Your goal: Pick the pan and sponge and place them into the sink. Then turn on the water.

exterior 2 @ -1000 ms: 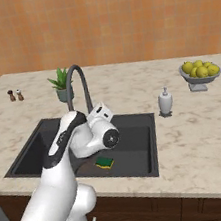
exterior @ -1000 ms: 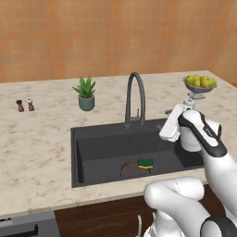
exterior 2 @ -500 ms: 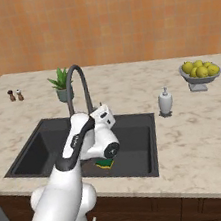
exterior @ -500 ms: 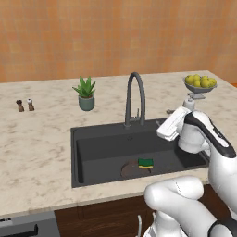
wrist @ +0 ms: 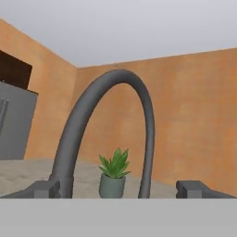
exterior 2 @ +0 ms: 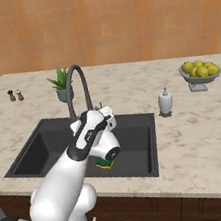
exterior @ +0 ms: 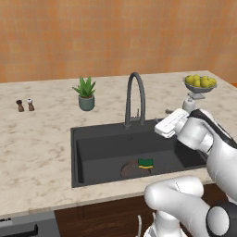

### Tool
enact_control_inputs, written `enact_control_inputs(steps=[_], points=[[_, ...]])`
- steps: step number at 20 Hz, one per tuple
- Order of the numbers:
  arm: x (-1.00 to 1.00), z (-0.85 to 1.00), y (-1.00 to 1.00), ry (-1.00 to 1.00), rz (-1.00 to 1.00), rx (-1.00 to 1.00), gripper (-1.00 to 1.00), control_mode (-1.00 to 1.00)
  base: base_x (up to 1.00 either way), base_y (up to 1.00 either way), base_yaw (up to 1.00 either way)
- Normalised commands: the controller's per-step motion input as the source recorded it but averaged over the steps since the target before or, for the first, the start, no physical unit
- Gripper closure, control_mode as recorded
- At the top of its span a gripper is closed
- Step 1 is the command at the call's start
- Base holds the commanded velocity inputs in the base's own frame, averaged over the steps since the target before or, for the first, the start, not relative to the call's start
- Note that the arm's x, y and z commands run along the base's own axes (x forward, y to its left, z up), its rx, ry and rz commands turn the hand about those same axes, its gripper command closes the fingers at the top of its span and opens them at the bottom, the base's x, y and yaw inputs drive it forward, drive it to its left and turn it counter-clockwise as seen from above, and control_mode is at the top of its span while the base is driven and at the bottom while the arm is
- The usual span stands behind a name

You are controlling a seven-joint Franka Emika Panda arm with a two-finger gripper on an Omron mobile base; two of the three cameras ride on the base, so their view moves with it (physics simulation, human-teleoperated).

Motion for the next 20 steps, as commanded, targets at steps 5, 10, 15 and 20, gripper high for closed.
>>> enact_control_inputs(steps=[5,10,15,20], points=[[0.42,0.00,-0.02,0.00,0.00,0.05,-1.00,-1.00,0.00,0.00,0.00],[0.46,-0.06,-0.27,0.03,0.03,0.02,-1.00,-1.00,0.00,0.00,0.00],[0.41,-0.23,-0.04,0.03,0.01,0.00,-1.00,-1.00,0.00,0.00,0.00],[0.38,-0.29,0.00,0.02,0.00,0.02,-1.00,-1.00,0.00,0.00,0.00]])
